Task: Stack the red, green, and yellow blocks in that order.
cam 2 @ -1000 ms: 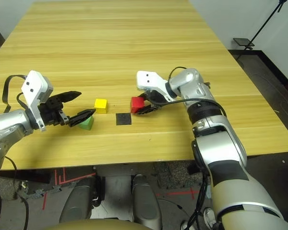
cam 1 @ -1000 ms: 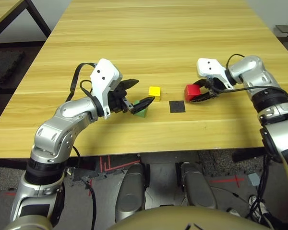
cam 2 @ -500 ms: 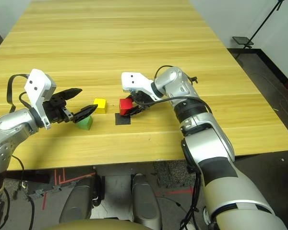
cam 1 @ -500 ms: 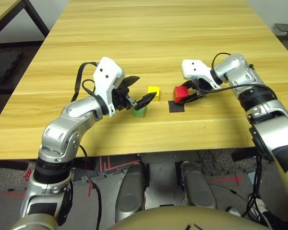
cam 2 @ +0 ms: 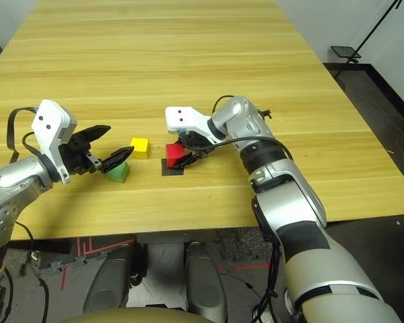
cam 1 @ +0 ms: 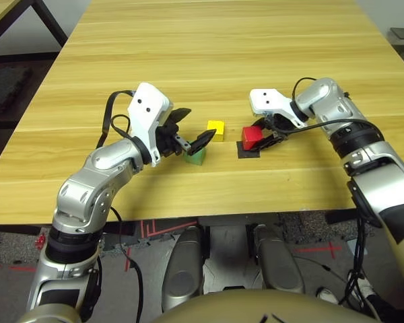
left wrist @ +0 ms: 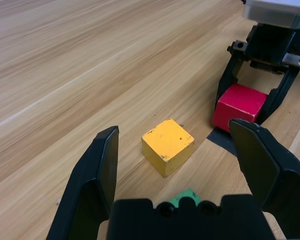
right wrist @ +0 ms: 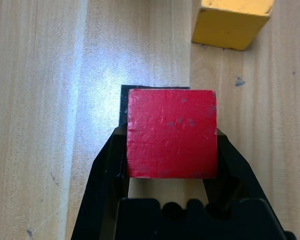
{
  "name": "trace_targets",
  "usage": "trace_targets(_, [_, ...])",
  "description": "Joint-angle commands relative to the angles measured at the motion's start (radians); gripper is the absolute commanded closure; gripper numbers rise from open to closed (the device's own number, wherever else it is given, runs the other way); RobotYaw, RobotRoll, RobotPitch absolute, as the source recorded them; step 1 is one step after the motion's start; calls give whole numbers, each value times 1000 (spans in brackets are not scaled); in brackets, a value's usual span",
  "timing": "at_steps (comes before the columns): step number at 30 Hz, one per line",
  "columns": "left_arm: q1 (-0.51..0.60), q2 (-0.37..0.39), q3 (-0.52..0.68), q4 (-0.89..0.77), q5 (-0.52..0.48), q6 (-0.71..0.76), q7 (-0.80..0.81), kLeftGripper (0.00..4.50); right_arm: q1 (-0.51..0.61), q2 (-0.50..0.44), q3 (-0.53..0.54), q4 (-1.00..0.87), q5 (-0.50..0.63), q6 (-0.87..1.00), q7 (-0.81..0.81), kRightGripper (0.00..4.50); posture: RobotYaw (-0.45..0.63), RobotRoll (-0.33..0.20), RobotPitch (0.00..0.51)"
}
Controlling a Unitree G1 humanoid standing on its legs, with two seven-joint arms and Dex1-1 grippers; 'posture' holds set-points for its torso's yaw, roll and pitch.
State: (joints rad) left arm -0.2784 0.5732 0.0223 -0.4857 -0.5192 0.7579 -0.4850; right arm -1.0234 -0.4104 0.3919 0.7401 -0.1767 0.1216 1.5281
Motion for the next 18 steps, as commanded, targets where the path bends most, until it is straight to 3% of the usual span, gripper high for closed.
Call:
trace_targets(1, [-6,-2,-2,2,7,9,-1,0,32,-8,19,-54,4,30,13,2455,613,-281,174])
trace_targets(8, [-60,-5,-19,62,27,-10,-16,0,62,-20,35,-85,0,35,9,2455,612,-276,178])
trace_targets(15, [-152,25,-92,165,75,-55,-129,0,54,-19,-7,-60,52,-13,19,34,586,-266,164])
trace_targets(18, [-220,70,-146,250,111,-111,-246,0,14,-49,-58,-35,140,-42,68,34,549,-252,147])
